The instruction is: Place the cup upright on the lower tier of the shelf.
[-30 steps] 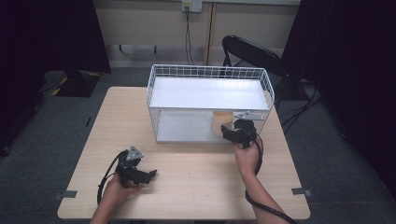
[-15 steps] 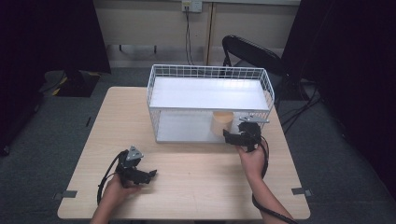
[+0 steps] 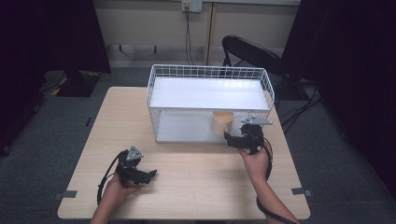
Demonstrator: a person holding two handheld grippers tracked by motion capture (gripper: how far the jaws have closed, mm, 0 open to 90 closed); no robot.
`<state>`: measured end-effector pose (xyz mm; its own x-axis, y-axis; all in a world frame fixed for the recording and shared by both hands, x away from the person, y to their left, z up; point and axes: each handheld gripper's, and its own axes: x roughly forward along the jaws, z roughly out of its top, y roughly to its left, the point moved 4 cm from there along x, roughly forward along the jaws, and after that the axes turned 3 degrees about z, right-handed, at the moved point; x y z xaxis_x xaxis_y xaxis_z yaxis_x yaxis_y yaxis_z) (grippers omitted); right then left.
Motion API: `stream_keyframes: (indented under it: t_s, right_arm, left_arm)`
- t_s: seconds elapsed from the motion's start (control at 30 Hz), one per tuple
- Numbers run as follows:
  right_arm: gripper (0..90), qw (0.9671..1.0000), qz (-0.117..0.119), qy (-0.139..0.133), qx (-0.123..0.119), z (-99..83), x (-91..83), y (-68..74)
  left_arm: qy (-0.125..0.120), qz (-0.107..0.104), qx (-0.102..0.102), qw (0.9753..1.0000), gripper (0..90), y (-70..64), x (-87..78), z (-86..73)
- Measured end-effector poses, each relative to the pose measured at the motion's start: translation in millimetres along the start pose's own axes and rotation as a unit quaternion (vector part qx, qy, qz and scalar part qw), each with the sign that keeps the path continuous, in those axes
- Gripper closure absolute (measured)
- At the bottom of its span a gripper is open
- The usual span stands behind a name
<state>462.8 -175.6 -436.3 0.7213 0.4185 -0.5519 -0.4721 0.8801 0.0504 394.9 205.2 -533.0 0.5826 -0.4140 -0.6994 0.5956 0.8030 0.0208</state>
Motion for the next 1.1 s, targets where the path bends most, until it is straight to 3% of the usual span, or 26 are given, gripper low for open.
stream_keyframes:
  t_s: [0.57, 1.1]
  right_arm:
    - [13.5, 0.9988, 0.039, 0.010, -0.027, -8.3, -11.4, 6.4]
    - [13.9, 0.9977, 0.060, 0.010, -0.029, -14.8, -25.5, 2.1]
  left_arm:
    - [0.000, 0.000, 0.000, 1.0000, 0.0, 0.0, 0.0, 0.0]
    - [0.000, 0.000, 0.000, 1.0000, 0.0, 0.0, 0.0, 0.0]
